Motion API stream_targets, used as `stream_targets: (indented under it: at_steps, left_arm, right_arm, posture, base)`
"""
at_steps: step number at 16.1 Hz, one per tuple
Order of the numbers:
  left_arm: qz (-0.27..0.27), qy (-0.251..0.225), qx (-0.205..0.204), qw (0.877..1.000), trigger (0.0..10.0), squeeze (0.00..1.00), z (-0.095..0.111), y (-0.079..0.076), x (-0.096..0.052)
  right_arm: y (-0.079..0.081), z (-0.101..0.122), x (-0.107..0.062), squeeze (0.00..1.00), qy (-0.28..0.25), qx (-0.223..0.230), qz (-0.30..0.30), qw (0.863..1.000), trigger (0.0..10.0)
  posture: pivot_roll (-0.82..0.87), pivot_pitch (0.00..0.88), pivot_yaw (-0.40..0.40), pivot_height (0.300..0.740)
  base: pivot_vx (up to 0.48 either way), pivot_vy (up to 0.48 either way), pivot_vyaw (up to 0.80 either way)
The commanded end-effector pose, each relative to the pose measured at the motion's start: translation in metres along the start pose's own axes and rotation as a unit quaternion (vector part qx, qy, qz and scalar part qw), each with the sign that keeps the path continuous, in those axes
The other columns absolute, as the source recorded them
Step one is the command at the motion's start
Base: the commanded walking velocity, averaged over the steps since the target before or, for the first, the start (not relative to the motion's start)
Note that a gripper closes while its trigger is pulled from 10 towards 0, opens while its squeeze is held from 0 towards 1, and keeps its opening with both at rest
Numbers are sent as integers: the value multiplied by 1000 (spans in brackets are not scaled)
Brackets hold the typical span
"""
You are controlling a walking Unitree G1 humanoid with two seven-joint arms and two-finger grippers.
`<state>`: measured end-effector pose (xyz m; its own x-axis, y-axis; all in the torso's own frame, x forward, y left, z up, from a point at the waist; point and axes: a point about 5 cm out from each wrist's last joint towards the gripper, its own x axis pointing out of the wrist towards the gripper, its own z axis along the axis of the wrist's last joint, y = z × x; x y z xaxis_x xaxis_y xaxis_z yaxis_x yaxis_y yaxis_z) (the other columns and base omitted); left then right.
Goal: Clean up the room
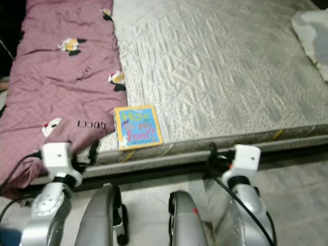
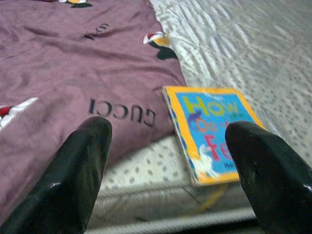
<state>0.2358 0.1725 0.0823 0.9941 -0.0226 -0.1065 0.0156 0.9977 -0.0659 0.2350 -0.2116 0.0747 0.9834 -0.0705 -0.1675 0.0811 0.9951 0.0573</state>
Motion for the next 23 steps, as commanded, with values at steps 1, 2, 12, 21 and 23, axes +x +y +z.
stream_targets:
  at_steps: [1, 2, 12, 21, 23]
  left_arm:
    - [14, 11, 5, 1000, 10000, 0, -2, 11, -4]
    - [14, 11, 5, 1000, 10000, 0, -2, 11, -4]
    - [44, 68, -14, 997, 10000, 0, -15, 28, 3]
    - [68, 81, -24, 994, 10000, 0, -20, 35, 18]
    - [79, 60, -22, 995, 10000, 0, -13, 40, 28]
  right_arm:
    - [7, 3, 0, 0, -4, 8, 10, 1000, 10000]
    - [6, 3, 0, 0, -4, 8, 10, 1000, 10000]
    - [5, 6, -1, 0, -4, 4, 15, 1000, 10000]
    - [-7, 9, -17, 0, 6, -13, 13, 1000, 10000]
    - [-12, 10, -20, 0, 11, -21, 8, 1000, 10000]
  posture:
    - [-51, 287, -11, 641]
    - [-51, 287, -11, 641]
    - [-63, 294, -30, 589]
    - [-137, 336, -64, 544]
    - [-144, 337, -67, 544]
  base:
    - [315, 0, 0]
    - [315, 0, 0]
    - [52, 0, 0]
    - [0, 0, 0]
    - [0, 0, 0]
